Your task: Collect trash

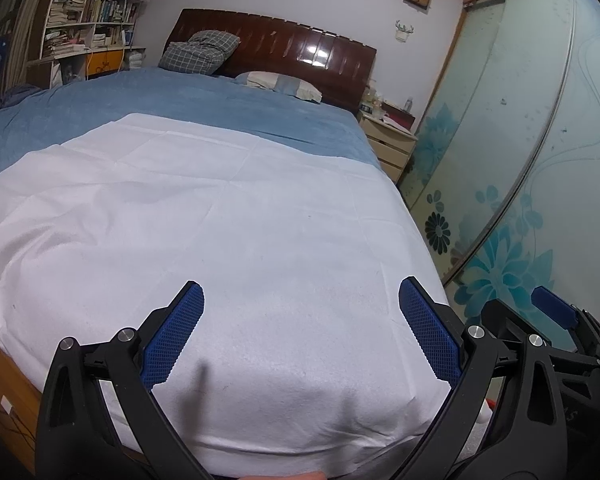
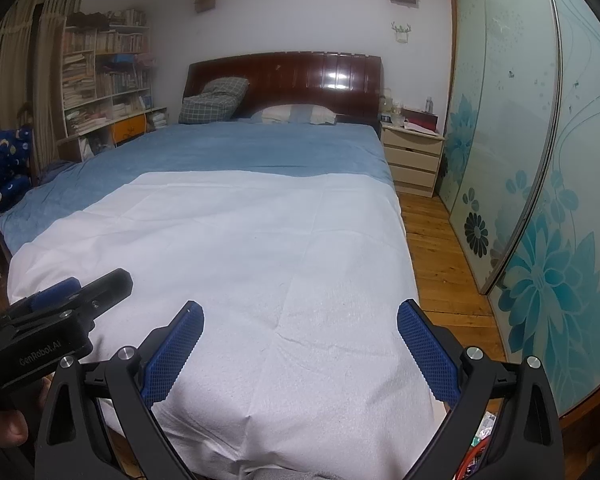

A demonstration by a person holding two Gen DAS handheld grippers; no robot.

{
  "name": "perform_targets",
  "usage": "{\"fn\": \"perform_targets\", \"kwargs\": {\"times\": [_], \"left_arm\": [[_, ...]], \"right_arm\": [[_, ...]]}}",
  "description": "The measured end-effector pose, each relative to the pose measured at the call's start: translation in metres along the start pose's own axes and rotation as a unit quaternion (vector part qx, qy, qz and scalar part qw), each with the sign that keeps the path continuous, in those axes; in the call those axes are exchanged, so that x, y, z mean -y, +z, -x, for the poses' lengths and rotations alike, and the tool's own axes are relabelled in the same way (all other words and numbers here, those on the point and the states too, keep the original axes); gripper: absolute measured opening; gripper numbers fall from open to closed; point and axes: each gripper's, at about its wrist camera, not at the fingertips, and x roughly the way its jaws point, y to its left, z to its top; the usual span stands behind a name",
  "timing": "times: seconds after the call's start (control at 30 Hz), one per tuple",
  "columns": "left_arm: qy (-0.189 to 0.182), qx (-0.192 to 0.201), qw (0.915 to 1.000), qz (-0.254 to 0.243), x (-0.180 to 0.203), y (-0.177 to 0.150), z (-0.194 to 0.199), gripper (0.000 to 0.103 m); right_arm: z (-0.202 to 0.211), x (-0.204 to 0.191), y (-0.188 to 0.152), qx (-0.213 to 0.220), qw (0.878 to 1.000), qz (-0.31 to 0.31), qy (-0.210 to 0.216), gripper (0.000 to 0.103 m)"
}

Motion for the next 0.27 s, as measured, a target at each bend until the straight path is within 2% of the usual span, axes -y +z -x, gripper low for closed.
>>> {"fn": "perform_targets", "kwargs": {"times": [0.27], "left_arm": [[0.005, 0.001, 1.0000, 0.000, 0.0006, -0.0012, 0.0008, 0.097]], "right_arm": [[-0.0003, 0.0012, -0.0029, -0.001, 1.000, 0.001, -0.002, 0.096]]}}
